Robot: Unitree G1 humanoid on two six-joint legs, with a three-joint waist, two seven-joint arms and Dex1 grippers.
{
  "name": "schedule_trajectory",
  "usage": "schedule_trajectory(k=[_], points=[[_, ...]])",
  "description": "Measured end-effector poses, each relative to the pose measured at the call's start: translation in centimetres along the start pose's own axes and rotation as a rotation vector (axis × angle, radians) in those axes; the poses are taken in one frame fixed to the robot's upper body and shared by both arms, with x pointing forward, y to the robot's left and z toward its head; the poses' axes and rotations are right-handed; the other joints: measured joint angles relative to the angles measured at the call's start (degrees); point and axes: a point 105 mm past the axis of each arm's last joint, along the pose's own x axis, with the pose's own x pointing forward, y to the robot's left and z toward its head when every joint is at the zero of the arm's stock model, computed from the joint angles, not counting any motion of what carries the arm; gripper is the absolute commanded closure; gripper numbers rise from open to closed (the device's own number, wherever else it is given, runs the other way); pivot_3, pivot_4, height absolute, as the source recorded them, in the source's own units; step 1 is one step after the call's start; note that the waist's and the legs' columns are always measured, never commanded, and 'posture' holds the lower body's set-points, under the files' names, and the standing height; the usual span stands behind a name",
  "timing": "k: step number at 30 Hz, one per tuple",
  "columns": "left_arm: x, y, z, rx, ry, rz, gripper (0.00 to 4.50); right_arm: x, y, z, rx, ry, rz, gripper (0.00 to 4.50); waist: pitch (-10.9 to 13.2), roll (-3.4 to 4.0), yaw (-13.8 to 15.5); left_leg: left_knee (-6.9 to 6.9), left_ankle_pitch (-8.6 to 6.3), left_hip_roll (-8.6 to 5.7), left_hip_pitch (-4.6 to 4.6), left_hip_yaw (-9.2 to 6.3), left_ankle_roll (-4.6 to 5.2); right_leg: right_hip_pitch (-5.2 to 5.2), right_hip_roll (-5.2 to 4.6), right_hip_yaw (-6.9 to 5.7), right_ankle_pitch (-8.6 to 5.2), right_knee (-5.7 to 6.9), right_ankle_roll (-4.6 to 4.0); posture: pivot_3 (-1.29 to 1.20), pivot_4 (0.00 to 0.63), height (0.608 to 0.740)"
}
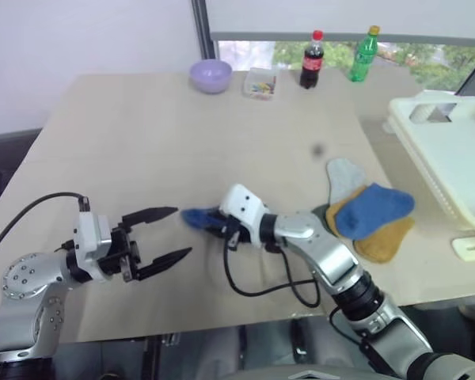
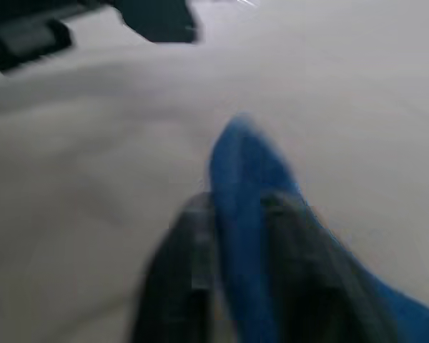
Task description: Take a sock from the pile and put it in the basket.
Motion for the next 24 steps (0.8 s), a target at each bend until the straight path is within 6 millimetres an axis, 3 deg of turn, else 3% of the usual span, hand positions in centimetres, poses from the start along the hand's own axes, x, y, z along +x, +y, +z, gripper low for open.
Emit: schedule_trajectory(k=[2,5,9,12,14,15,20,24], points=[[-0.1,0.2,0.0,-0.005,-0.004,0.007,0.26,-0.7,-0.4,-0.2,0.032,-0.001,-0.027,1.27,0.0,-0.01,-0.1,0.0,0.0,-0.02,-0.01,0.0,-0.01,0.0,-0.06,0.02,0.0,-0.03,0.01,0.0,0.15,0.74],[-0.4,0.4,0.0,-0.007,-0.001,0.019,0.26,-2.6,-1.4,0.0,0.057,-0.008,-0.071,1.27,0.0,-0.01,-0.1,0.0,0.01,-0.02,0.0,0.01,-0.01,0.0,-0.07,0.01,0.0,-0.03,0.02,0.0,0.15,0.74],[-0.4,0.6,0.0,-0.005,-0.004,0.022,0.26,-7.8,-4.7,0.6,0.061,-0.018,-0.24,1.27,0.0,-0.01,0.0,0.0,0.02,-0.03,0.0,0.0,-0.03,0.0,-0.03,-0.07,0.0,-0.02,0.02,0.0,0.15,0.74],[-0.2,0.6,0.1,-0.003,-0.009,0.016,0.26,-11.6,-6.2,0.2,0.043,0.015,-0.355,1.27,0.0,0.0,-0.1,-0.05,0.02,-0.01,0.02,0.0,-0.03,-0.01,0.02,-0.07,-0.01,-0.02,0.01,0.0,0.15,0.74],[-0.2,0.5,0.0,-0.011,-0.008,0.003,0.26,-15.0,-6.3,-1.5,0.022,0.114,-0.418,1.27,0.0,0.02,-0.1,-0.07,0.01,-0.01,0.0,0.02,-0.03,-0.03,0.02,-0.05,-0.02,-0.04,0.02,0.0,0.15,0.74],[-0.2,0.5,0.0,-0.011,-0.008,0.003,0.26,-15.1,-6.3,-1.6,0.023,0.119,-0.42,1.27,0.0,0.01,-0.1,-0.07,0.01,-0.01,0.0,0.02,-0.03,-0.03,0.02,-0.05,-0.02,-0.06,0.02,0.0,0.15,0.74],[0.3,0.4,-0.1,-0.021,-0.013,-0.035,0.26,-20.4,-4.6,-5.9,-0.031,0.365,-0.471,1.27,0.0,0.0,0.1,-0.05,0.01,-0.06,-0.02,0.06,-0.03,-0.03,-0.01,0.01,-0.14,-0.09,0.23,0.0,0.15,0.74],[0.6,0.3,-0.4,-0.034,0.002,-0.075,0.26,-22.8,-3.2,-7.0,-0.089,0.469,-0.468,1.27,0.0,-0.03,-0.2,-0.02,0.02,-0.02,0.06,0.08,-0.02,-0.02,0.03,0.07,-0.15,-0.05,0.26,0.0,0.15,0.74]])
